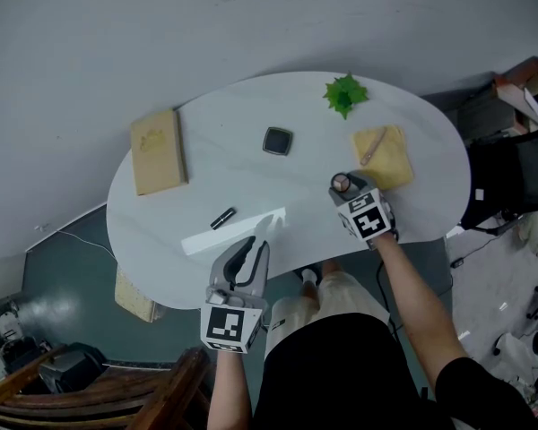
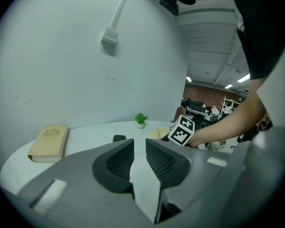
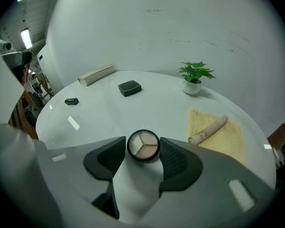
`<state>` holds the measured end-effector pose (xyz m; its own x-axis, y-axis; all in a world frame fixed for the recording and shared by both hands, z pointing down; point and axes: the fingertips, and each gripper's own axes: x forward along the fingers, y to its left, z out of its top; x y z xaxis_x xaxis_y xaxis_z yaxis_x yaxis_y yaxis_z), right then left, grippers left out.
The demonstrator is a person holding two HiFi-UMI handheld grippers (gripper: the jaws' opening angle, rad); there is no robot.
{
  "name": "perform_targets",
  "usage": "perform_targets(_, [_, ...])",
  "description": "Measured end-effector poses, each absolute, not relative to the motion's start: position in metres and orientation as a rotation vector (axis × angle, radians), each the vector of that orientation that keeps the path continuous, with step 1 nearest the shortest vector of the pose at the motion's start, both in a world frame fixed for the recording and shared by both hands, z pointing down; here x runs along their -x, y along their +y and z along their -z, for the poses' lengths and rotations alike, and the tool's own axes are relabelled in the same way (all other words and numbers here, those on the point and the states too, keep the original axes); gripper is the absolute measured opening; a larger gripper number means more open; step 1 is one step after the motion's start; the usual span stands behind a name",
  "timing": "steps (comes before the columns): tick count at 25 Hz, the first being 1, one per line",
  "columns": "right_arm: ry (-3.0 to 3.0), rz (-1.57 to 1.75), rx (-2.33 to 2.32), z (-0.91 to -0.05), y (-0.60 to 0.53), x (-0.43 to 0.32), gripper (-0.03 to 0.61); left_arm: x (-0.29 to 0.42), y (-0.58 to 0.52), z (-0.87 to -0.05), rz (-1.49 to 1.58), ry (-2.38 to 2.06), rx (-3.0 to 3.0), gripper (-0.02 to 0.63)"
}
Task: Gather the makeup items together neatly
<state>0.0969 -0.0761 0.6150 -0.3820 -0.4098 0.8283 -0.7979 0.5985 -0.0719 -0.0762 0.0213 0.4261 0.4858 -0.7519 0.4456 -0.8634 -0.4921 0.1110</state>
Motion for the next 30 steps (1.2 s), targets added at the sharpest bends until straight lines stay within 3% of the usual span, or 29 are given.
perform_targets(17, [-2.007, -0.576, -0.919, -0.613, -0.076, -0.092, 0.216, 0.079, 0.019, -0.424, -0.468, -1.371, -2.411, 0.075])
perform_targets(30, [-2.078, -0.505, -0.823, -0.595, -0.064, -0.044, 0.216, 0.092, 0.032, -0.422, -0.464, -1.395, -2.398, 0.075])
